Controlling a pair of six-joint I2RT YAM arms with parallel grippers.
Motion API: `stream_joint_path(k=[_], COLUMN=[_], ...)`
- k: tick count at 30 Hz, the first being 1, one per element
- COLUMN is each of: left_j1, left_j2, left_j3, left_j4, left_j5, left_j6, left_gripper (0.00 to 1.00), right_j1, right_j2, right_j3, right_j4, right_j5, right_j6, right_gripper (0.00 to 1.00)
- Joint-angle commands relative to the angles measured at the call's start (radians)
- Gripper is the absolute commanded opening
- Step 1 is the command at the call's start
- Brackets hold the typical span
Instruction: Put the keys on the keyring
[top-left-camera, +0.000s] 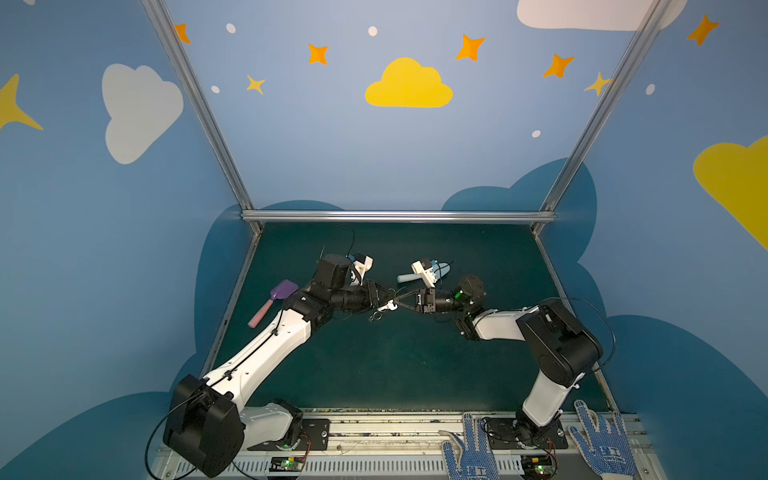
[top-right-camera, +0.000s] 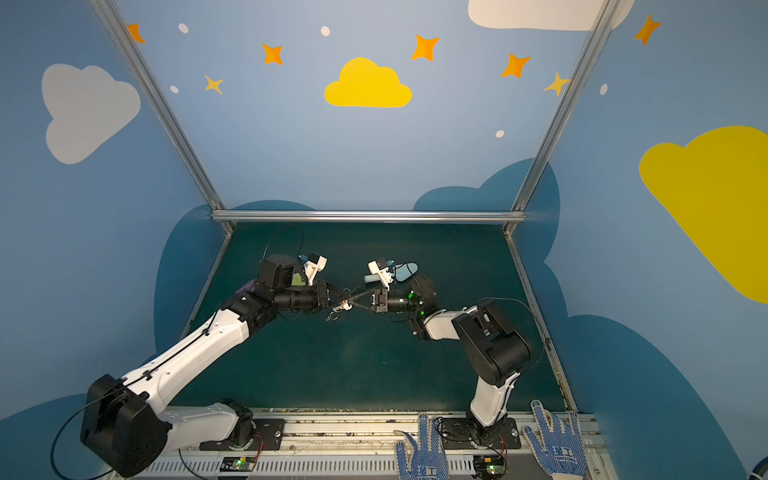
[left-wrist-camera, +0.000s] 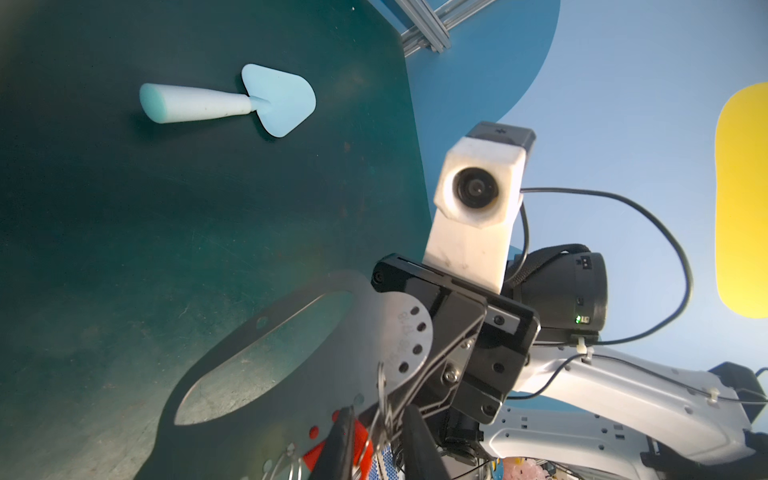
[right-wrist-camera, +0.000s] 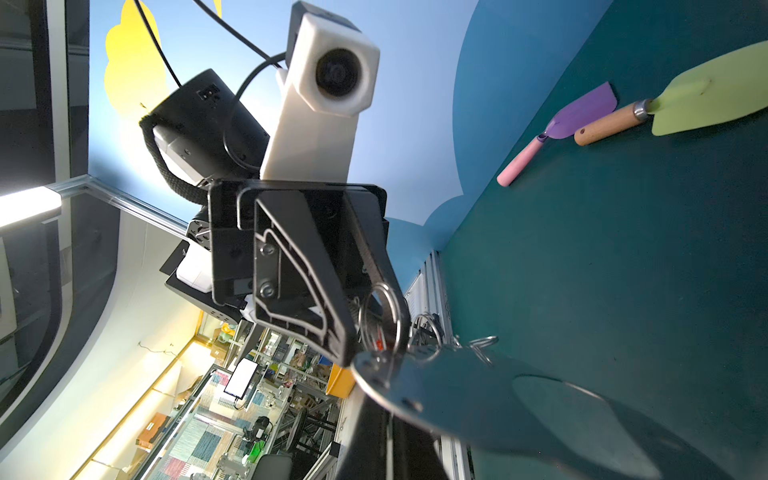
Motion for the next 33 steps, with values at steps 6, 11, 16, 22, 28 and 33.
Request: stream_joint_path(k=[6,11,16,22,28,33], left_j1=[-0.004,-0.006,-0.005,-0.006,-0.007,-0.006], left_j2=[-0.028,-0.026,-0.019,-0.020,-0.034,-0.034], left_j3=[-0.019,-0.023,-0.024,-0.025,-0.037,-0.043], left_j4=[0.005,0.014,0.037,0.049,0.044,0.046], left_j5=[0.031,0.035,0.055,0.065,0.052,0.056], left_j6=[0.006,0.005,-0.001,-0.007,-0.008,-0.008], left_gripper=[0.19,0.13,0.05,0.25,0.24,0.22], right_j1=[-0.018,-0.020,-0.020,-0.020,-0.021,-0.022], right_j2=[0.025,0.025,0.025,0.027,0.025,0.024], right_j3=[0.019,0.019,0.022,0.025,0.029,0.032], right_j4=[0.103,0.103,0.103,0.103,0.103,0.103], right_j5=[0.028,0.032,0.030,0.033,0.038,0.037], right_j6=[0.048,0.050,0.055,0.058,0.064,0.068], right_gripper=[0.00,0.00,0.00,0.00,0.00,0.00])
